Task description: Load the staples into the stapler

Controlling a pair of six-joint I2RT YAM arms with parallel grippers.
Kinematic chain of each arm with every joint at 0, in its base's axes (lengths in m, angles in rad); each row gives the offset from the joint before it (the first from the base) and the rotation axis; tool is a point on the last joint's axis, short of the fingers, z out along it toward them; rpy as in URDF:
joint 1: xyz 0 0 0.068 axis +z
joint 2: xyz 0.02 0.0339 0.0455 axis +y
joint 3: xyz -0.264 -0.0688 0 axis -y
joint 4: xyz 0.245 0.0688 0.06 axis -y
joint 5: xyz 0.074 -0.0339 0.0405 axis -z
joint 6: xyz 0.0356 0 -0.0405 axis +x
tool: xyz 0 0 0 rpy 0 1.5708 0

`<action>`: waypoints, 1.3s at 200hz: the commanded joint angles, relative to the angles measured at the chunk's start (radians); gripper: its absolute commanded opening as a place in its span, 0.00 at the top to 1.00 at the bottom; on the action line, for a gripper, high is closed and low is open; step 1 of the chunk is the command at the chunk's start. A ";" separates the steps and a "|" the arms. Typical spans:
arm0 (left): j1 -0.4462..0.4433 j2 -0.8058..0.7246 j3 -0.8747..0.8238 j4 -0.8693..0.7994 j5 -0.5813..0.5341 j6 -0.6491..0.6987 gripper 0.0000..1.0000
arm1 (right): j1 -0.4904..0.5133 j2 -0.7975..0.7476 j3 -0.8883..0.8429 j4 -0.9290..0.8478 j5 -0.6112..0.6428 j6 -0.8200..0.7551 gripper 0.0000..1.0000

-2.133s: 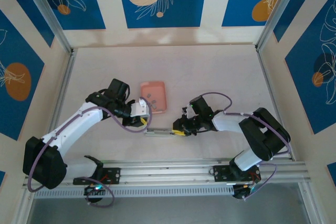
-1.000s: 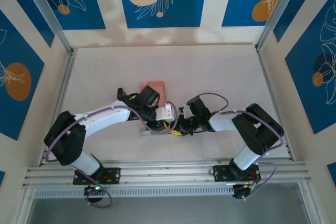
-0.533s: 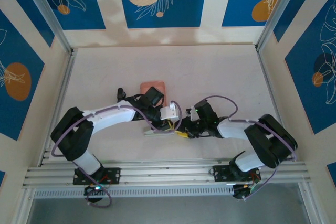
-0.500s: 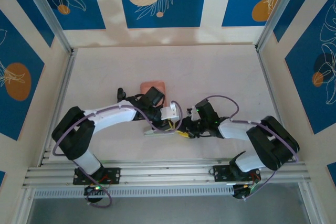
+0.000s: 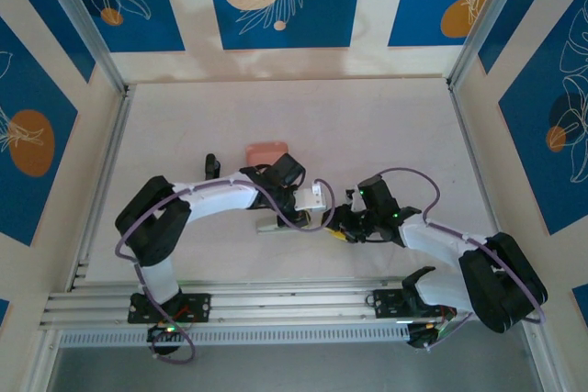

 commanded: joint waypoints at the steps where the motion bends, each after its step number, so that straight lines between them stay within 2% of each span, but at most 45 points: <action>1: -0.017 0.065 0.003 -0.030 -0.029 0.010 0.89 | -0.007 -0.019 -0.014 -0.042 0.000 -0.026 0.52; 148: -0.034 0.125 0.010 -0.058 -0.079 -0.016 0.89 | -0.017 -0.026 -0.010 -0.071 0.006 -0.053 0.52; 186: -0.031 0.028 0.016 -0.066 -0.092 -0.068 0.89 | -0.024 -0.045 0.003 -0.095 0.021 -0.060 0.52; 222: -0.009 -0.118 0.013 -0.054 -0.113 -0.184 0.88 | -0.037 -0.078 0.006 -0.100 0.023 -0.062 0.52; 260: 0.053 -0.250 0.019 -0.082 -0.166 -0.328 0.90 | -0.043 -0.088 0.019 -0.105 0.012 -0.078 0.52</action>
